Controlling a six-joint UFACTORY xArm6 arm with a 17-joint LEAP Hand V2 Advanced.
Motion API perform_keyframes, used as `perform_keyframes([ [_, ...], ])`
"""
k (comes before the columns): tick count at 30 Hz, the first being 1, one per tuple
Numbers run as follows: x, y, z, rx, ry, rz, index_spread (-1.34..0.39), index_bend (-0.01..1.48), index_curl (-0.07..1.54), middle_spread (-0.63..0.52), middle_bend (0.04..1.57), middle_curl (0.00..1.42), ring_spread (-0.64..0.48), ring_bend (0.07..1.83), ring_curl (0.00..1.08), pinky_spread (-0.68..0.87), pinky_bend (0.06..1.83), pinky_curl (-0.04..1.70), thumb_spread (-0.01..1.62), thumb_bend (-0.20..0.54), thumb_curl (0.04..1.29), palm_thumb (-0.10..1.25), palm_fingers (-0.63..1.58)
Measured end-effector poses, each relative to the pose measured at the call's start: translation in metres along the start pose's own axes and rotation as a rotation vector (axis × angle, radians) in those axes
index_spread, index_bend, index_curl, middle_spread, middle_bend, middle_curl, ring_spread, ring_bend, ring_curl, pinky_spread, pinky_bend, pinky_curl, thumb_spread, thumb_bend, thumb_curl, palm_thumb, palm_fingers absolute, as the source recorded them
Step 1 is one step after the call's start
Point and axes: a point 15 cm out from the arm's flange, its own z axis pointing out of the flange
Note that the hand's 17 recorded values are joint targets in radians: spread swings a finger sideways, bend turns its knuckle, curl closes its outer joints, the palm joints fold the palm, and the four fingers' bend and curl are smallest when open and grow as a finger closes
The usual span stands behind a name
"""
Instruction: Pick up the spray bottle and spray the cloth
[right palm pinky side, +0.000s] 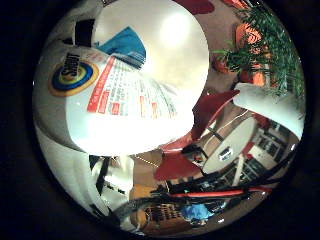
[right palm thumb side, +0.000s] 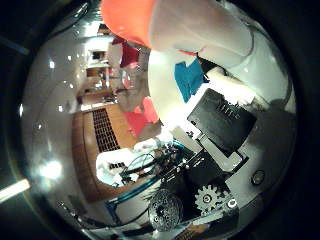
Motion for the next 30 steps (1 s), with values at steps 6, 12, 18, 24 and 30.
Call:
perform_keyframes([
  [6,-0.021,-0.008,0.011,-0.098,0.256,-0.01,-0.21,1.12,0.75,-0.09,1.38,0.62,-0.15,1.49,0.58,-0.18,1.06,1.23,0.64,-0.02,0.9,0.99,1.18],
  [12,-0.018,-0.024,0.042,-0.251,0.414,0.03,-0.21,1.12,0.76,-0.09,1.37,0.61,-0.15,1.49,0.58,-0.19,1.05,1.25,0.64,-0.02,0.91,0.98,1.18],
  [18,-0.021,-0.029,0.072,-0.374,0.437,0.066,-0.21,1.12,0.76,-0.09,1.37,0.61,-0.15,1.48,0.58,-0.2,1.04,1.27,0.65,-0.02,0.92,0.97,1.19],
  [24,-0.026,-0.035,0.082,-0.392,0.449,0.07,-0.21,1.11,0.76,-0.09,1.37,0.61,-0.15,1.48,0.58,-0.21,1.03,1.28,0.65,-0.019,0.92,0.97,1.19],
  [30,-0.026,-0.038,0.084,-0.389,0.453,0.078,-0.22,1.11,0.76,-0.09,1.37,0.61,-0.15,1.48,0.58,-0.22,1.03,1.28,0.66,-0.019,0.92,0.97,1.19],
])
